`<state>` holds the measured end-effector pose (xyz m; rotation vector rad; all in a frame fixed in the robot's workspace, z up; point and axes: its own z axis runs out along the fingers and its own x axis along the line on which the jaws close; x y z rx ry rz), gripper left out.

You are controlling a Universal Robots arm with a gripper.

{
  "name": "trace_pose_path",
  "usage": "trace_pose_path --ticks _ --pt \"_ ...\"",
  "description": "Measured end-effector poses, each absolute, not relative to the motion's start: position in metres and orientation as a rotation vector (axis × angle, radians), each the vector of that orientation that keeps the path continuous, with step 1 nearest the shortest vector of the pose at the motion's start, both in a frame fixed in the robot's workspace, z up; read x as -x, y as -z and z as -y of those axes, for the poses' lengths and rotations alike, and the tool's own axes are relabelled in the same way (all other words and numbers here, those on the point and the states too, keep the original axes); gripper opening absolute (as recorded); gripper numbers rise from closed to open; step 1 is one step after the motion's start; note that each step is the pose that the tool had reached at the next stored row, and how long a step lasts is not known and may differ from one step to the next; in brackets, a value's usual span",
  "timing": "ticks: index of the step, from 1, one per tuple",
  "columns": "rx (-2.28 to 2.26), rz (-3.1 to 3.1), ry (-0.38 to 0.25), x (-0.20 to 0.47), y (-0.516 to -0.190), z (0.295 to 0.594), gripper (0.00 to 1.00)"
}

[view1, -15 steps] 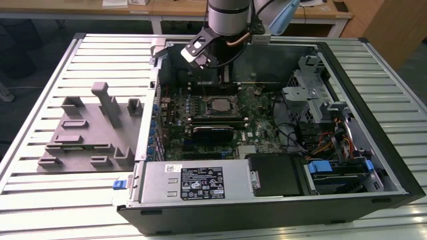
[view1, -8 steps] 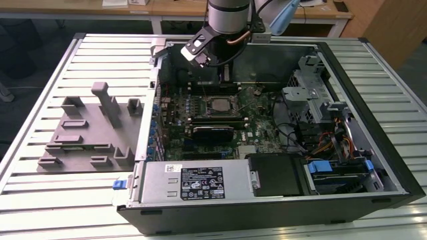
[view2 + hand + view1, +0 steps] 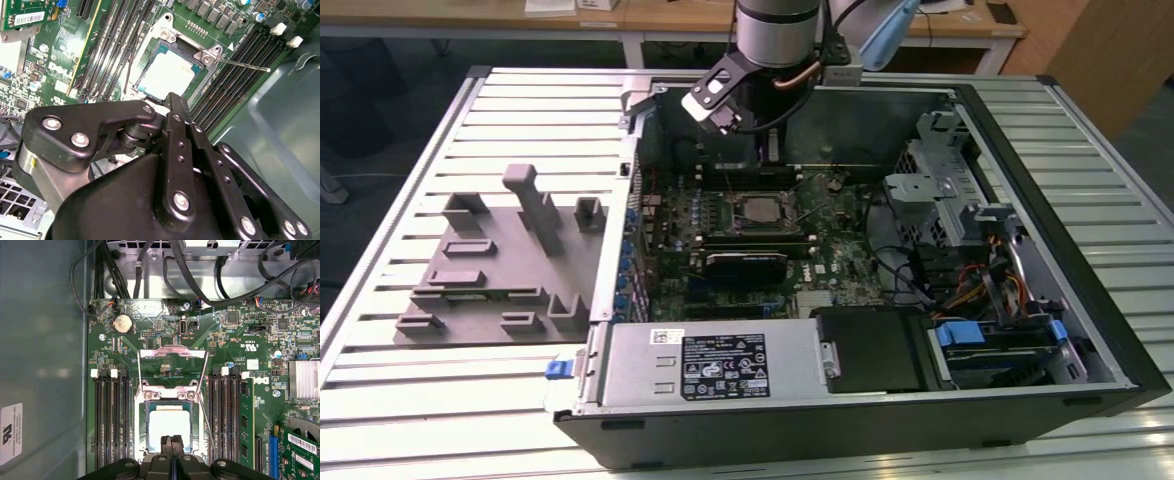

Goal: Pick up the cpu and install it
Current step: 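Close the cpu cover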

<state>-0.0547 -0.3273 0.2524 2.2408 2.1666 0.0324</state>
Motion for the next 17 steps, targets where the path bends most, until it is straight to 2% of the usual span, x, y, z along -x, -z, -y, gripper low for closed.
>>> trace_pose_path --ticks 17 --pt "-2.241 -2.167 -0.032 0.017 -0.252 0.327 0.11"
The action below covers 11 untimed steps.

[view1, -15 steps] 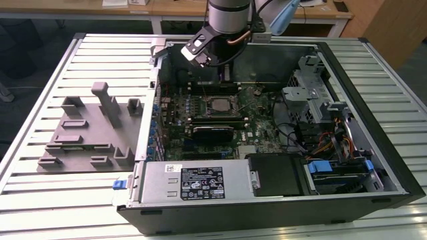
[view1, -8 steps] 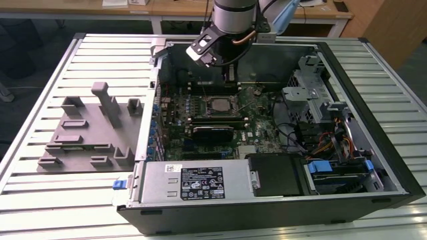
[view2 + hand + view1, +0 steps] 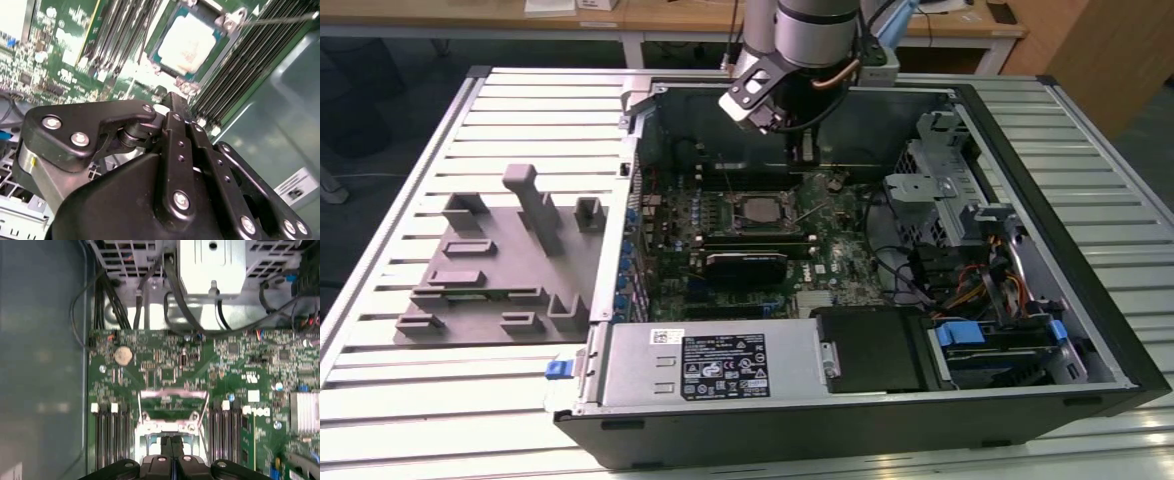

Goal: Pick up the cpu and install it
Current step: 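Close the cpu cover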

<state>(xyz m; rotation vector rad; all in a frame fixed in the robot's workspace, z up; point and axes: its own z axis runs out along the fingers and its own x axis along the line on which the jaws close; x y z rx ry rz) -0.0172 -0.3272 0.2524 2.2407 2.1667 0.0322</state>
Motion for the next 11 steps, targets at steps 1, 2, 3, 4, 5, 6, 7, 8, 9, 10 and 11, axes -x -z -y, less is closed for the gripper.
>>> trace_pose_path --ticks 1,2,3,4,5,6,7,8,9,10,11 --pt "-2.241 -2.167 -0.032 0.015 -0.252 0.327 0.11" --pt "-2.241 -2.167 -0.032 0.012 -0.252 0.327 0.11" --pt "-2.241 -2.167 -0.032 0.010 -0.252 0.327 0.11" --pt "-2.241 -2.167 -0.032 0.007 -0.252 0.327 0.11" --pt "-2.241 -2.167 -0.032 0.005 -0.252 0.327 0.11" --pt "-2.241 -2.167 -0.032 0.003 -0.252 0.327 0.11" --pt "-2.241 -2.167 -0.032 0.002 -0.252 0.327 0.11" --pt "-2.241 -2.167 -0.032 0.001 -0.253 0.327 0.11" --pt "-2.241 -2.167 -0.032 0.001 -0.253 0.327 0.11" --pt "-2.241 -2.167 -0.032 0.001 -0.254 0.327 0.11" --pt "-2.241 -2.167 -0.032 0.001 -0.256 0.327 0.11"
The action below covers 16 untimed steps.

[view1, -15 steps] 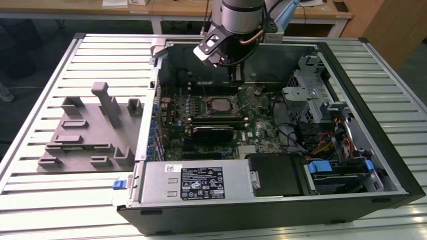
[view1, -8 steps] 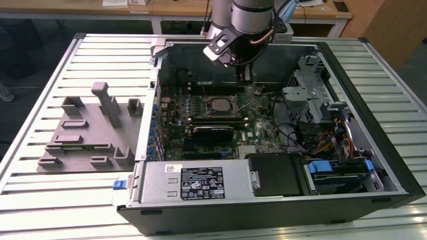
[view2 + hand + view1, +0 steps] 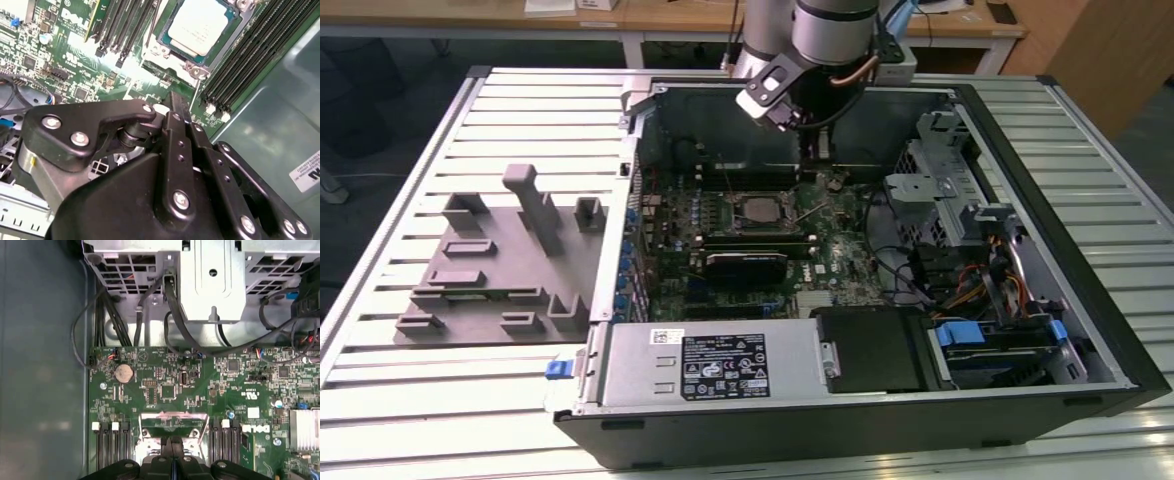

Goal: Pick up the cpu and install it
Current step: 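Close the cpu cover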

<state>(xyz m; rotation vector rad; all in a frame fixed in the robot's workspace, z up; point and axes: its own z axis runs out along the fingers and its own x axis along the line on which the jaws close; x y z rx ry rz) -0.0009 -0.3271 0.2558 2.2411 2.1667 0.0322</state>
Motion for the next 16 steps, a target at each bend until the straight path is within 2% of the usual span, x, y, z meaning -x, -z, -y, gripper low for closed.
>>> trace_pose_path --ticks 16 --pt "-2.241 -2.167 -0.032 -0.013 -0.260 0.327 0.11"
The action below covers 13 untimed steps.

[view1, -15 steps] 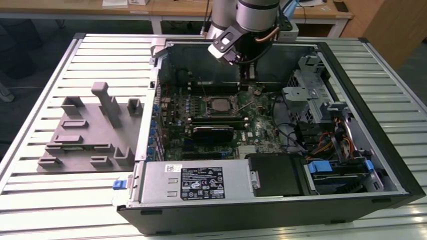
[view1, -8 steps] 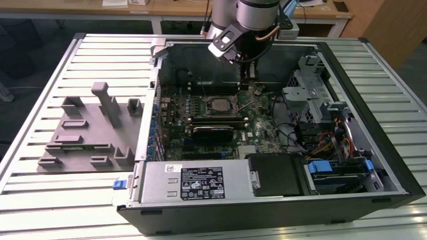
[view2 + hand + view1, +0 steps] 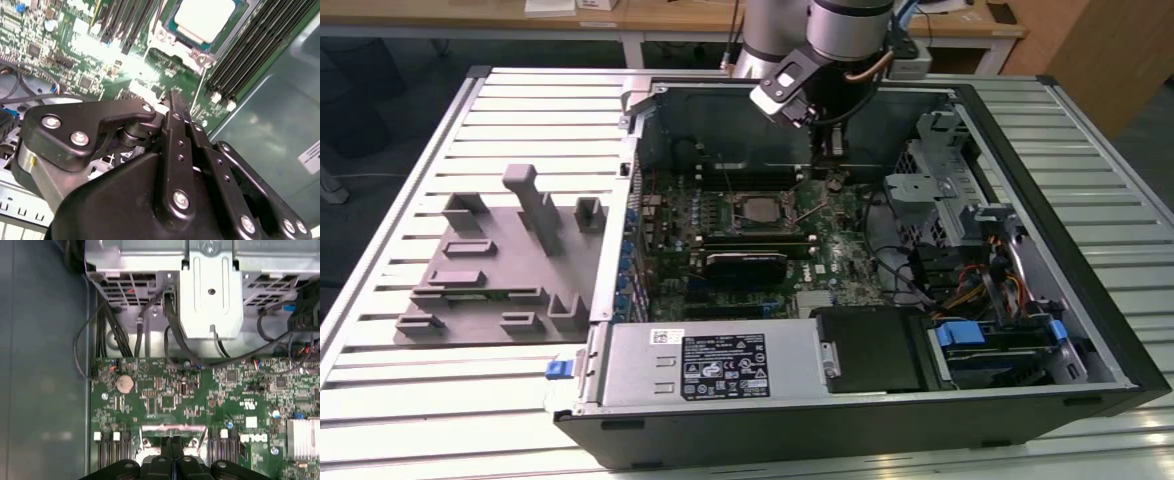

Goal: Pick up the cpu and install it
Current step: 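Close the cpu cover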

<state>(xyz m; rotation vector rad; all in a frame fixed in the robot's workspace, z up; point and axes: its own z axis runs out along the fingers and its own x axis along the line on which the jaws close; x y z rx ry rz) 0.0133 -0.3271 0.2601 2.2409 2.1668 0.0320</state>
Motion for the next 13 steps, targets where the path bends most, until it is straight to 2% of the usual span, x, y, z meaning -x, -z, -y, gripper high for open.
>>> trace_pose_path --ticks 13 --pt "-2.241 -2.167 -0.032 -0.037 -0.258 0.327 0.11"
